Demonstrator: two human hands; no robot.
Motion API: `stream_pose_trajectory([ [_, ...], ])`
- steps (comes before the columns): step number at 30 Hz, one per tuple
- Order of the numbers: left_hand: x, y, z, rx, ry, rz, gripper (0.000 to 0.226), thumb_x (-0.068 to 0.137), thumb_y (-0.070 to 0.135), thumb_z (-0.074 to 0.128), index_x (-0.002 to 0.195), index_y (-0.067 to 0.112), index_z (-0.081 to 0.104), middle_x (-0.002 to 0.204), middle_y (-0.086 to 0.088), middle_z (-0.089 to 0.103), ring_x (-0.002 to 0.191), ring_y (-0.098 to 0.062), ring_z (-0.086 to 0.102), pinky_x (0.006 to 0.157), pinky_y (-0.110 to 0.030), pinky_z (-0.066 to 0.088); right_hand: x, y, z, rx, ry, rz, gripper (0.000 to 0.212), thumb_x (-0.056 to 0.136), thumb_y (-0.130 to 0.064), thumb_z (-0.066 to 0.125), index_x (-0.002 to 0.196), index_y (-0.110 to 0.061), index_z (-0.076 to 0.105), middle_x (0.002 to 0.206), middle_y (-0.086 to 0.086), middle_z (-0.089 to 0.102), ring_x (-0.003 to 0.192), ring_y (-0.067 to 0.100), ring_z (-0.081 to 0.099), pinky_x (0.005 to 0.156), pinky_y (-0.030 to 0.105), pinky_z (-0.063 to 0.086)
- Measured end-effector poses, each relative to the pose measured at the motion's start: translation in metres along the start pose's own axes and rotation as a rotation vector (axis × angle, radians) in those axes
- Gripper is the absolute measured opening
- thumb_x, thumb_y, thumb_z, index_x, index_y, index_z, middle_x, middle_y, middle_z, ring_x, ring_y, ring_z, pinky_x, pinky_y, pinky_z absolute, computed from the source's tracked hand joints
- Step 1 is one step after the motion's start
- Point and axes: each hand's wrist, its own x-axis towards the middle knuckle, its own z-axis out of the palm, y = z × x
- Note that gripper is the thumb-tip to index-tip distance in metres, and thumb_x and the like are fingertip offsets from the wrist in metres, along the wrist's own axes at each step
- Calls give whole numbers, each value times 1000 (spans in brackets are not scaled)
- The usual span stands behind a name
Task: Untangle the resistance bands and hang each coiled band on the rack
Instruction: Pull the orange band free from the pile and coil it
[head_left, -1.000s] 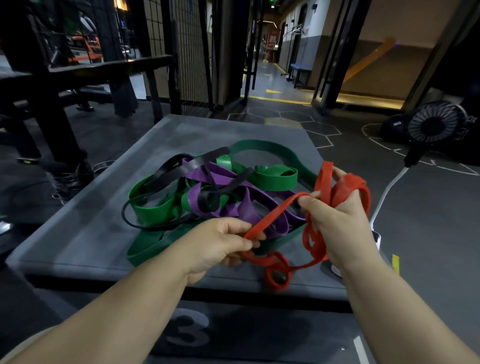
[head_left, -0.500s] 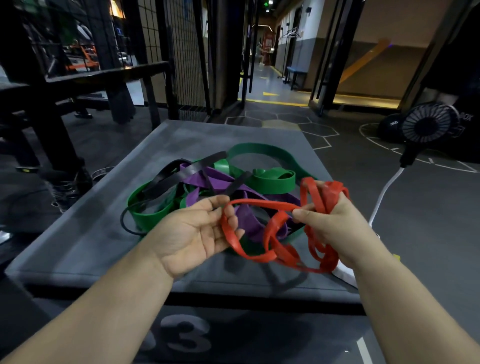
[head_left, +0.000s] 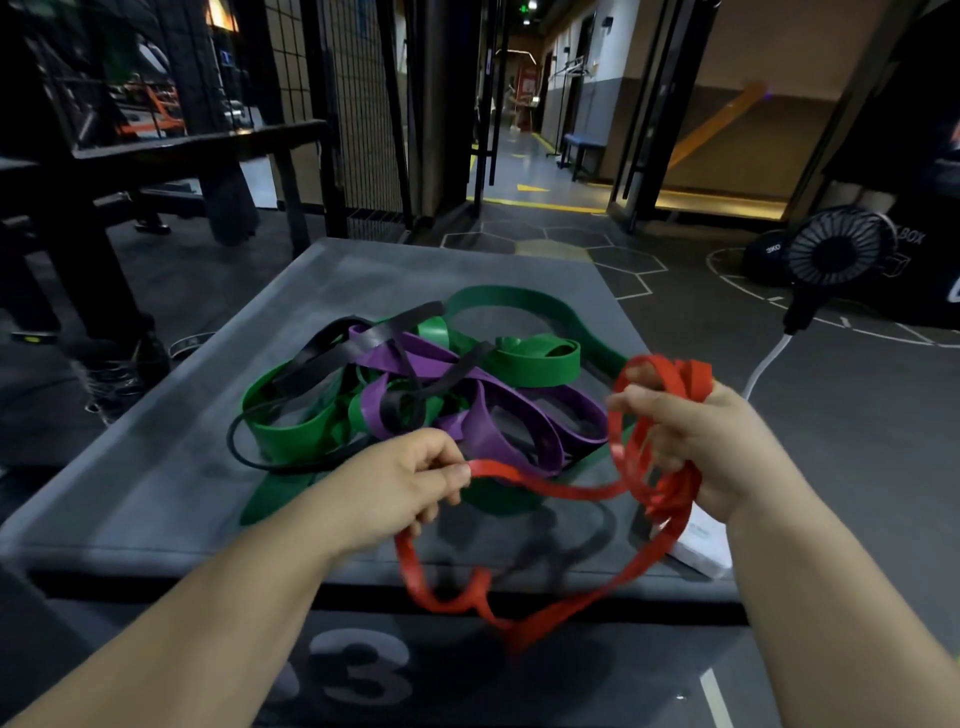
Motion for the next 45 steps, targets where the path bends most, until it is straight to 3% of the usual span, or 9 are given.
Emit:
stream_pose_trajectory([
  [4, 1, -2, 2, -169, -12, -49, 17, 99, 14, 49, 87, 9, 60, 61, 2, 55, 50, -8, 47, 52, -20, 43, 5, -3, -8, 370, -26, 107, 22, 81, -28, 63, 71, -13, 50, 57, 1, 52, 32, 1, 27, 33, 13, 24],
  [7, 3, -8, 7, 68, -35, -39, 16, 98, 21, 52, 85, 16, 61, 57, 7, 58, 49, -5, 44, 52, -21, 38, 6, -4, -8, 614, -86, 131, 30, 82, -43, 59, 69, -18, 48, 53, -9, 42, 32, 1, 29, 35, 11, 25],
  [13, 2, -10, 11, 250, -73, -4, 16, 96, 27, 55, 82, 22, 61, 54, 12, 58, 49, 2, 45, 60, -20, 38, 8, -7, -16, 954, -130, -1, 14, 88, -28, 57, 77, -20, 54, 64, -12, 42, 51, 3, 42, 53, 16, 40],
  [17, -4, 0, 14, 102, -111, 26, 17, 98, 24, 53, 85, 17, 62, 54, 9, 52, 50, -2, 41, 56, -16, 35, -1, -7, 1, 851, -92, -46, 3, 89, -19, 55, 89, -21, 54, 68, -7, 48, 59, 9, 52, 65, 26, 51],
  [24, -13, 17, 14, -150, -142, 53, 20, 99, 22, 51, 86, 13, 64, 54, 8, 46, 52, -5, 39, 53, -12, 36, -24, 13, 49, 357, -95, -61, 26, 94, 1, 50, 103, -22, 47, 64, 3, 57, 57, 19, 57, 60, 34, 53],
  [31, -18, 22, 13, -351, -222, 79, 8, 87, 9, 66, 82, 15, 63, 58, 9, 54, 52, -1, 46, 52, -13, 39, -38, 36, 68, -272, -177, -177, 11, 96, -20, 59, 104, -15, 55, 81, -3, 63, 79, 5, 59, 82, 28, 51],
  [36, -16, 20, 8, -360, -176, 62, 10, 87, 18, 64, 93, 10, 69, 60, 9, 52, 54, -5, 39, 52, -20, 34, -39, 38, 73, -396, -124, -162, 39, 89, -44, 58, 75, -7, 53, 65, -4, 53, 61, 2, 49, 62, 20, 46],
  [38, -16, 21, 6, -246, -99, 89, 10, 94, 17, 60, 90, 15, 70, 58, 12, 51, 56, -6, 42, 55, -21, 38, -37, 41, 71, -415, -144, -195, 61, 79, -56, 55, 75, 4, 51, 66, 4, 50, 63, 12, 48, 62, 35, 46],
  [45, -14, 24, 0, -44, 33, 149, 41, 78, 49, 71, 97, 17, 55, 58, 9, 55, 57, -4, 49, 62, -27, 42, -28, 51, 65, -169, -539, -123, 73, 67, -67, 76, 79, -3, 43, 55, -3, 38, 50, 11, 33, 49, 24, 32],
])
